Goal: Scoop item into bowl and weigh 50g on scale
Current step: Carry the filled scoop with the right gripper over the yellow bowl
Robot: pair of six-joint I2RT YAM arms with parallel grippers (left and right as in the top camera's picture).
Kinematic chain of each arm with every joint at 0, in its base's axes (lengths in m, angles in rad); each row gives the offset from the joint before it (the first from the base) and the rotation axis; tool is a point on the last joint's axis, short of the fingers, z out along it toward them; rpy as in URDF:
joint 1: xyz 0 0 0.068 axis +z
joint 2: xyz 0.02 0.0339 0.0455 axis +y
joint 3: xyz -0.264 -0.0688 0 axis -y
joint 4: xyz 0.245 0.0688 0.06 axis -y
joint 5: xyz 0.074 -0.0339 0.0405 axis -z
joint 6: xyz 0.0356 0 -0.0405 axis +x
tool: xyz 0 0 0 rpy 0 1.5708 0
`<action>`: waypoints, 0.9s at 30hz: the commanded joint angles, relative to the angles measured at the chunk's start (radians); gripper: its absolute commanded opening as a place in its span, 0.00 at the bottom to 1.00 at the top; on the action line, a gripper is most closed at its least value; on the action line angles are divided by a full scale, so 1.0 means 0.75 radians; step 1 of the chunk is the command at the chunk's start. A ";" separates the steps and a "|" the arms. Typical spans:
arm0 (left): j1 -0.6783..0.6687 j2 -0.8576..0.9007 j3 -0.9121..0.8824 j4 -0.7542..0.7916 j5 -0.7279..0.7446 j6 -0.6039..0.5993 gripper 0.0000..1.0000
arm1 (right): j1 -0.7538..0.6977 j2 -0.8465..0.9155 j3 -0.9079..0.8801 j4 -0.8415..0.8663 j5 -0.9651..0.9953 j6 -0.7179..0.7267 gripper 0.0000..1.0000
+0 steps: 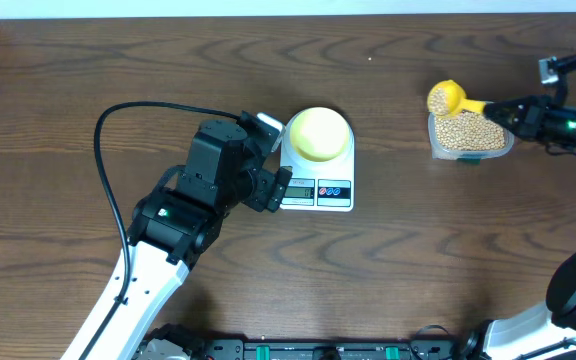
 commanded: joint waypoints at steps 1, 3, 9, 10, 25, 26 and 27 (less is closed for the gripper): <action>0.003 0.006 -0.003 0.002 0.013 0.004 0.87 | 0.074 0.009 -0.008 0.031 -0.054 0.041 0.01; 0.003 0.006 -0.003 0.002 0.013 0.004 0.87 | 0.123 0.009 -0.008 0.055 -0.054 0.061 0.01; 0.003 0.006 -0.003 0.002 0.013 0.004 0.86 | 0.260 0.009 -0.008 0.136 -0.054 0.125 0.01; 0.003 0.006 -0.003 0.002 0.012 0.004 0.87 | 0.288 0.009 -0.008 0.151 -0.054 0.126 0.01; 0.003 0.006 -0.003 0.001 0.012 0.004 0.86 | 0.635 0.009 -0.008 0.356 0.138 0.194 0.01; 0.003 0.006 -0.003 0.002 0.013 0.004 0.87 | 0.659 0.009 -0.008 0.366 0.194 0.194 0.01; 0.003 0.006 -0.003 0.001 0.012 0.004 0.87 | 0.676 0.009 -0.008 0.374 0.235 0.194 0.01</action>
